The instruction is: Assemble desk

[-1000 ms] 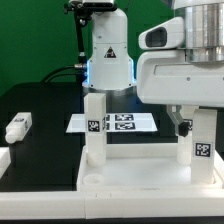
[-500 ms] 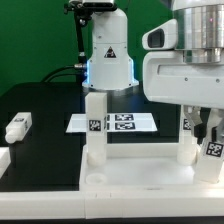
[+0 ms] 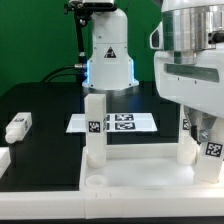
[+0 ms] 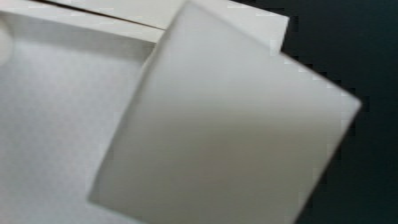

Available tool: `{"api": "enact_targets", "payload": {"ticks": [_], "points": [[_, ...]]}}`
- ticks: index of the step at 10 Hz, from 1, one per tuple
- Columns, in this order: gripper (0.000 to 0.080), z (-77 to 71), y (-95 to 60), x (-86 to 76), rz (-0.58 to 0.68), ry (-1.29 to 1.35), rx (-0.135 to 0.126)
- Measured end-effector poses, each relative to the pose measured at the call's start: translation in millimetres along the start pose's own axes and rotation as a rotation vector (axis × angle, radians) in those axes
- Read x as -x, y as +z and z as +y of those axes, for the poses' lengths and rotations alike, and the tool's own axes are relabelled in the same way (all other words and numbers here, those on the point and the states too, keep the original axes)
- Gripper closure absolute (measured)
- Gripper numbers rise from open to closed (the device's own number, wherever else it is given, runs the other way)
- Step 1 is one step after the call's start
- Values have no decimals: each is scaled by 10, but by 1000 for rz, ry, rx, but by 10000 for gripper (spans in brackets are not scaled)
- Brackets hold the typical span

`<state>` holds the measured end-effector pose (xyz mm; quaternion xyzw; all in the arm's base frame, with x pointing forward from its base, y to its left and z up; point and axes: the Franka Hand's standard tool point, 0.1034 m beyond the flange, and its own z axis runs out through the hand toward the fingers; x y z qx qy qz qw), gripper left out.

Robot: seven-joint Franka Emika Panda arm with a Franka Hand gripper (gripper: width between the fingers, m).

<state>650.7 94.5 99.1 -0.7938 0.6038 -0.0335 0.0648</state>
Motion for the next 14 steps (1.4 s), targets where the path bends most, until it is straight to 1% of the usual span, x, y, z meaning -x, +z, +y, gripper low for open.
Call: {"api": "enact_targets", "payload": {"ticks": [1,2,3,4,5,6,7,8,9,10,11,12,13,14], "points": [[798,-1,0,-4,1,-7,0],[798,-38,-30,-46,10,-234,-4],[710,-74,-61,-26,7,-429,-10],[574,-124,-145,78,-7,-565,4],[574,-174,-198,98,6,-637,-18],[391,-157,-180,74,9,-691,-13],[257,-155,-176,60,12,-762,-10],[257,-140,-173,73,1,-755,-3],[172,-73,-181,130,-56,-736,36],[157,-39,-184,182,-82,-741,60],[157,0,-145,216,-87,-747,68],[151,42,-107,216,-89,-748,75],[150,50,-95,175,-84,-743,73],[150,47,-97,177,-84,-742,73]]}}
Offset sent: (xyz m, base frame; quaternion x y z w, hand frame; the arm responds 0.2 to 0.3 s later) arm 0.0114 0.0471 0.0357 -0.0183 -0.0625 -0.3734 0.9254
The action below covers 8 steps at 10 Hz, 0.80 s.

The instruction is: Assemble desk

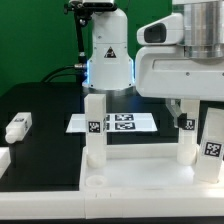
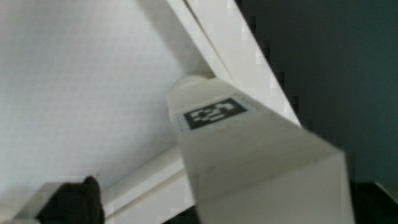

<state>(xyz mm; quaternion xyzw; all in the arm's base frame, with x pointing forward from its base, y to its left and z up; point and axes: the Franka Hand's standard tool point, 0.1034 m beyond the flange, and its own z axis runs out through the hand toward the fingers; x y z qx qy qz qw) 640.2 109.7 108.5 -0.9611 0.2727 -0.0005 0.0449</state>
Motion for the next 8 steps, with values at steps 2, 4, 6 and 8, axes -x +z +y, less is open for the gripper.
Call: {"api": "enact_targets", "payload": {"ticks": [2,4,6,8], "points": [[269,3,4,0,0,36,1],[452,3,7,1,-1,141,0],[515,9,8,-4,-1,295,0],[515,8,4,-1,4,522,1]]}}
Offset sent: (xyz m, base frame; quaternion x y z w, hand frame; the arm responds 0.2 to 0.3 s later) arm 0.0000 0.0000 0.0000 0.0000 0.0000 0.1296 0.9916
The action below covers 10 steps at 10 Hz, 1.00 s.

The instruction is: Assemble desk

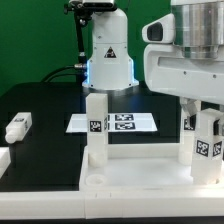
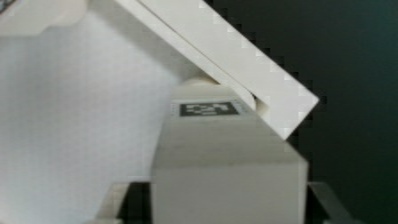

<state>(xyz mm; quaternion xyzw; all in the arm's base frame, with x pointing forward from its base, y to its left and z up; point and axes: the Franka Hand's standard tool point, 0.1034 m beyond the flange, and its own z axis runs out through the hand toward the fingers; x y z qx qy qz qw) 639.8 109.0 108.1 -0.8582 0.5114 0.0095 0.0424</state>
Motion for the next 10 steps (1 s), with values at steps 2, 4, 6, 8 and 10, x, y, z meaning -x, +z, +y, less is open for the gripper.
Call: {"api": "enact_targets", "payload": {"ticks": [2,4,6,8,10], "points": [[515,12,10,-1,0,376,-16],[515,10,11,-36,-34,699,-72],[515,10,10,-38,-39,776,-72],[310,11,24,-35,-34,719,-70],[187,-54,37,28,-14,365,-68]]}}
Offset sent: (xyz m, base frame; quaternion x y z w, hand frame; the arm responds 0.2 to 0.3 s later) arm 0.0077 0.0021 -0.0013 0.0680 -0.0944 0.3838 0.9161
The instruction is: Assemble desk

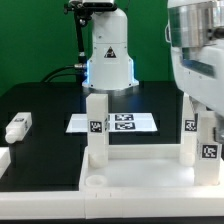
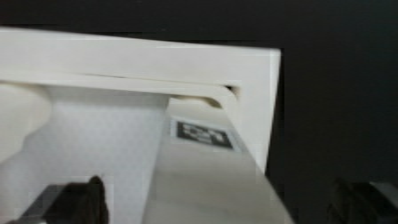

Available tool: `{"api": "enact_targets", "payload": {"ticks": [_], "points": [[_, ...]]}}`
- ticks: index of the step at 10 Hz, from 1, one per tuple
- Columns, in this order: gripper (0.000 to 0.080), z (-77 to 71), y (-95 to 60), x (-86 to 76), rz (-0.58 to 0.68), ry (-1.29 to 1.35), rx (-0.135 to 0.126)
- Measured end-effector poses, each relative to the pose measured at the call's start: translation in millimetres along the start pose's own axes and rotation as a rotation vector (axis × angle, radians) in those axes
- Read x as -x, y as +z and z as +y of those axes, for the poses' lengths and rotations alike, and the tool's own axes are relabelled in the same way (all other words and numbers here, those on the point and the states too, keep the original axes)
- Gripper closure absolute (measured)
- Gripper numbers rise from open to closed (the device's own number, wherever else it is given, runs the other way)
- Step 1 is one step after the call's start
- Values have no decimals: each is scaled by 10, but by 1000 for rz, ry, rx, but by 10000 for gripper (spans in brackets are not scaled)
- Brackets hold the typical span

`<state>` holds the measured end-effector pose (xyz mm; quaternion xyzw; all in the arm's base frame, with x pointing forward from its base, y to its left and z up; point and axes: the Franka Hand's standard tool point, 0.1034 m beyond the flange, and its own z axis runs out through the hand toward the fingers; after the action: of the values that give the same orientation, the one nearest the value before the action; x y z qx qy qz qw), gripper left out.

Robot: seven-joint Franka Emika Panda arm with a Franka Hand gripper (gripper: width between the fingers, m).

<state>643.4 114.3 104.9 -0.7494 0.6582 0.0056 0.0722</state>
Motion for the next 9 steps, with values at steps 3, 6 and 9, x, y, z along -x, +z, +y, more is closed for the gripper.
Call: {"api": "enact_targets", "payload": {"ticks": [3,6,9], "points": [[152,53,34,48,9,-236,28],[151,-2,-57,28,38,-846,26],[151,21,-45,-10,38,-1116,38]]}}
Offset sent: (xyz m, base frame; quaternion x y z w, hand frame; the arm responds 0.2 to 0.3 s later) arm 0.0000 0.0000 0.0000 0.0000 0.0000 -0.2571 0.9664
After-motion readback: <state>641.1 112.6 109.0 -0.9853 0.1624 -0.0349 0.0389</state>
